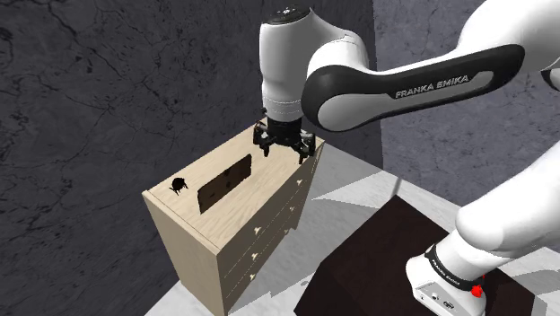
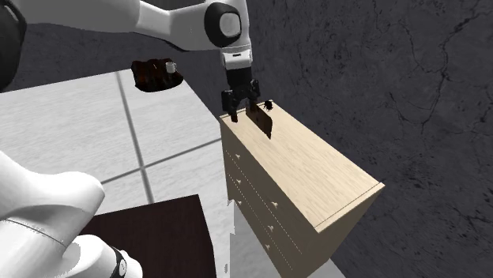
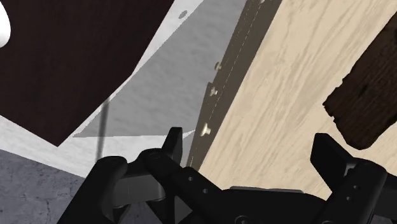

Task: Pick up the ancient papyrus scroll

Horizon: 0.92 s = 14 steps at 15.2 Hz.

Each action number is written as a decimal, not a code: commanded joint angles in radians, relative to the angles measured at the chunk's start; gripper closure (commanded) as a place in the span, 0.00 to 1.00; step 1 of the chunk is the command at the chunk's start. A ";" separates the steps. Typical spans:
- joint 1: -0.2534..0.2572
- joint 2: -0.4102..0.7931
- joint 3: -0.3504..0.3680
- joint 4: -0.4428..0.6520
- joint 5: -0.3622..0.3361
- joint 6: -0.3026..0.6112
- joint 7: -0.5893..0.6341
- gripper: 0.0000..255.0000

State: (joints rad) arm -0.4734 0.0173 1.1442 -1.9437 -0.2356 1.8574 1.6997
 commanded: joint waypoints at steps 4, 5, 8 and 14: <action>0.258 0.411 -0.112 0.290 -0.353 -0.178 0.402 0.00; 0.312 0.462 -0.150 0.352 -0.384 -0.209 0.444 0.00; 0.445 0.597 -0.243 0.540 -0.453 -0.294 0.534 0.00; 0.437 0.617 -0.254 0.485 -0.469 -0.232 0.560 0.00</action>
State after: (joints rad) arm -0.0385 0.6273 0.8937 -1.4544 -0.6997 1.6155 2.2545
